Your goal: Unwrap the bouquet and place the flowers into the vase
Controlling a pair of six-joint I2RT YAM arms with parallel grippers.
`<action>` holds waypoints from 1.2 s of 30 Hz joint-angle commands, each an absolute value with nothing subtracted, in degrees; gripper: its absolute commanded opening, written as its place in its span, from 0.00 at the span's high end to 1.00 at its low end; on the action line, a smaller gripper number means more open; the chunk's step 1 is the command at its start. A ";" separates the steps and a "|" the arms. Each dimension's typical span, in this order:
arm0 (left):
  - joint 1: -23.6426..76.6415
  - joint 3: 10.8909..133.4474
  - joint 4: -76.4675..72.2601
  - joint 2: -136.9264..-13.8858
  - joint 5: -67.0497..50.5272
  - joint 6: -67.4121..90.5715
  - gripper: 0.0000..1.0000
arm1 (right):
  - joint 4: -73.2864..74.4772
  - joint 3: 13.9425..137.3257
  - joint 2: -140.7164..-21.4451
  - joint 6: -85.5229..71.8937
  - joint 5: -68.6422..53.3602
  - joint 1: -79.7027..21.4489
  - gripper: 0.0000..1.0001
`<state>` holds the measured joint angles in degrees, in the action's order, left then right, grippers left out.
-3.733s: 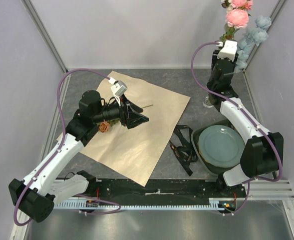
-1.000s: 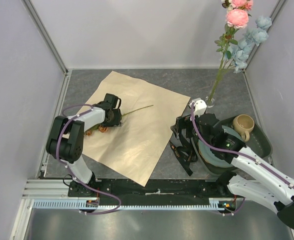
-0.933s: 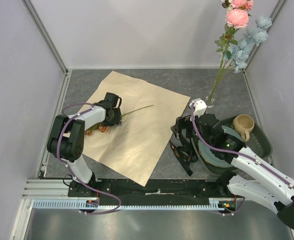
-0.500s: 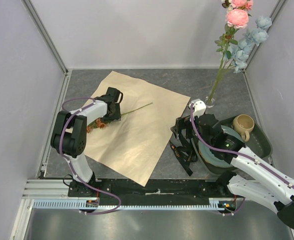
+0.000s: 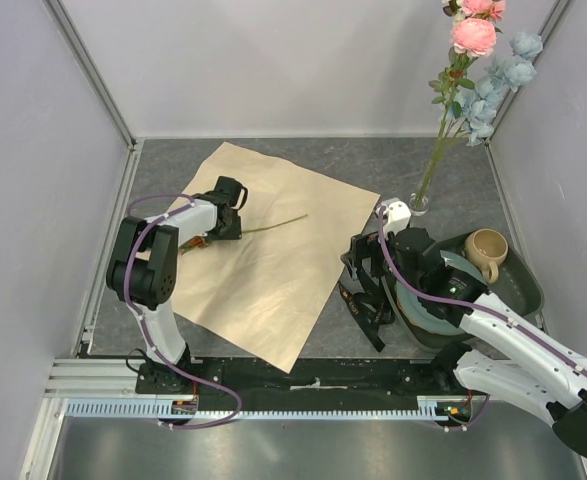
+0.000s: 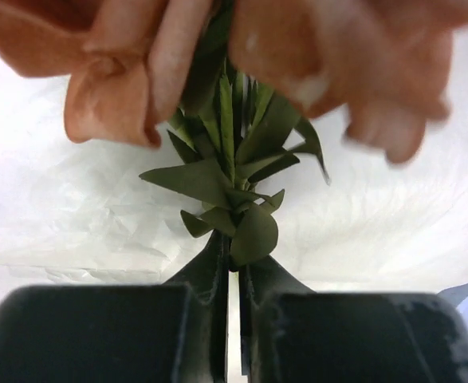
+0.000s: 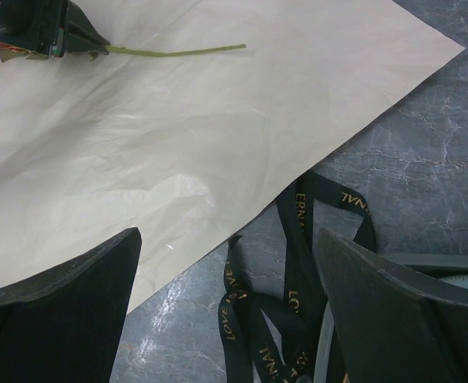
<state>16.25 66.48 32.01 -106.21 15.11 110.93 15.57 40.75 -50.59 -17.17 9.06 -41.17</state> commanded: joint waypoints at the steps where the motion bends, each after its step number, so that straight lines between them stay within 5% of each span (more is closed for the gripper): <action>1: 16.43 67.68 33.58 -101.62 19.60 103.99 0.98 | 15.99 42.10 -50.71 -16.53 10.37 -41.48 0.02; 7: 17.05 67.15 27.44 -89.42 19.52 83.97 0.98 | 16.70 44.73 -52.64 -15.73 10.55 -41.48 0.02; 11: 17.05 64.78 14.96 -81.50 8.56 63.06 0.98 | 16.61 48.94 -55.01 -15.91 7.83 -41.48 0.02; 16: 16.96 56.62 -9.18 -74.27 -23.60 44.14 0.98 | 14.68 56.40 -60.19 -18.01 0.10 -41.40 0.02; 24: 17.31 62.58 -5.20 -75.59 -61.67 32.28 0.98 | 13.36 69.34 -68.11 -18.46 -13.71 -41.40 0.19; 28: 17.93 63.46 4.20 -72.52 -63.46 23.13 0.98 | 9.86 70.84 -68.82 -23.88 -13.09 -41.40 0.38; 36: 20.39 62.05 5.54 -71.37 -66.53 21.36 0.98 | -2.36 67.94 -70.48 -32.25 -19.59 -41.31 0.43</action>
